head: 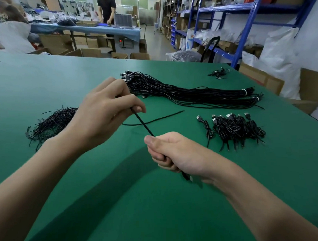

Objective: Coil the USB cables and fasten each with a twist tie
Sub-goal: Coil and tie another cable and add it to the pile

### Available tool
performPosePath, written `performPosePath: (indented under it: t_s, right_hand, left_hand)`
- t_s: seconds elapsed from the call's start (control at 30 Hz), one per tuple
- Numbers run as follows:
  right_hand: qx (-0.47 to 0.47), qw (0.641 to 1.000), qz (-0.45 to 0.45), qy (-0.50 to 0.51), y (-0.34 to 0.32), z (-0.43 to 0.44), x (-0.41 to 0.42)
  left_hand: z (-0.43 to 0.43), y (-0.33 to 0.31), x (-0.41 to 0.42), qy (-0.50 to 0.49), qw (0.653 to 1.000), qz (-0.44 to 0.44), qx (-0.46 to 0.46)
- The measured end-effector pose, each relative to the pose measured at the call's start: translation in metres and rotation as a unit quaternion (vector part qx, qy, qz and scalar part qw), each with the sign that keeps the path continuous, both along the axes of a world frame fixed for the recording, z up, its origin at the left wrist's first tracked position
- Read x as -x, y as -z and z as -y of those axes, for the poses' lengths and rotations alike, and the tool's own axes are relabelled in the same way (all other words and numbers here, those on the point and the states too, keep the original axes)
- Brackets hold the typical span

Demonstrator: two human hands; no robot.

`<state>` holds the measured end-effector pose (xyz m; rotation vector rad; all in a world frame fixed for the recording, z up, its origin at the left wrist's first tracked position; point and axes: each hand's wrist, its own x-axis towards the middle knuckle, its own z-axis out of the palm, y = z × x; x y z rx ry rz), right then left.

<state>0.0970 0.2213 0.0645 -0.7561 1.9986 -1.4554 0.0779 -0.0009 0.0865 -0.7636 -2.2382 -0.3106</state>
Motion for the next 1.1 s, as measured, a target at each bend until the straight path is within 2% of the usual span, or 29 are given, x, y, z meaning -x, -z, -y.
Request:
performPosePath:
  t_s: [0.1, 0.23, 0.33, 0.4, 0.5, 0.63, 0.7, 0.8, 0.87, 0.9, 0.93, 1.0, 1.03, 1.1]
  right_hand:
    - [0.069, 0.995, 0.069, -0.030, -0.007, -0.003, -0.001]
    - [0.262, 0.946, 0.178, -0.066, -0.026, 0.003, -0.005]
    - [0.357, 0.913, 0.196, -0.021, -0.038, 0.008, 0.003]
    - [0.373, 0.912, 0.161, 0.061, -0.039, 0.009, 0.010]
    - [0.353, 0.909, 0.066, 0.212, -0.027, 0.007, 0.020]
    - [0.365, 0.877, 0.037, 0.312, -0.004, 0.008, 0.027]
    - [0.314, 0.893, -0.021, 0.323, 0.006, 0.010, 0.028]
    - [0.179, 0.921, -0.168, 0.302, 0.019, 0.008, 0.025]
    - [0.077, 0.923, -0.258, 0.274, 0.026, 0.005, 0.021]
    - [0.044, 0.927, -0.274, 0.253, 0.028, 0.003, 0.019]
    - [0.035, 0.939, -0.258, 0.226, 0.029, 0.003, 0.017]
    - [0.082, 0.974, -0.142, 0.155, 0.027, 0.003, 0.013]
    - [0.116, 0.985, -0.068, 0.109, 0.024, 0.003, 0.011]
    - [0.168, 0.985, 0.048, 0.009, 0.015, 0.001, 0.004]
  left_hand:
    - [-0.004, 0.015, -0.003, 0.008, 0.997, 0.053, -0.054]
    - [-0.029, 0.048, -0.016, 0.044, 0.977, 0.171, -0.124]
    - [-0.051, 0.067, -0.027, 0.084, 0.961, 0.231, -0.125]
    - [-0.058, 0.070, -0.031, 0.078, 0.960, 0.240, -0.121]
    - [-0.058, 0.067, -0.035, 0.048, 0.966, 0.234, -0.103]
    - [-0.062, 0.063, -0.045, -0.013, 0.972, 0.237, -0.004]
    - [-0.062, 0.056, -0.048, -0.040, 0.973, 0.226, 0.017]
    - [-0.058, 0.038, -0.048, -0.032, 0.985, 0.167, 0.009]
    - [-0.050, 0.025, -0.046, -0.011, 0.992, 0.126, -0.013]
    - [-0.046, 0.019, -0.044, -0.007, 0.994, 0.110, -0.019]
    - [-0.042, 0.014, -0.042, -0.003, 0.994, 0.104, -0.026]
    - [-0.037, 0.007, -0.037, 0.010, 0.991, 0.115, -0.061]
    - [-0.036, 0.006, -0.034, 0.023, 0.986, 0.130, -0.102]
    - [-0.034, 0.007, -0.030, 0.064, 0.958, 0.181, -0.211]
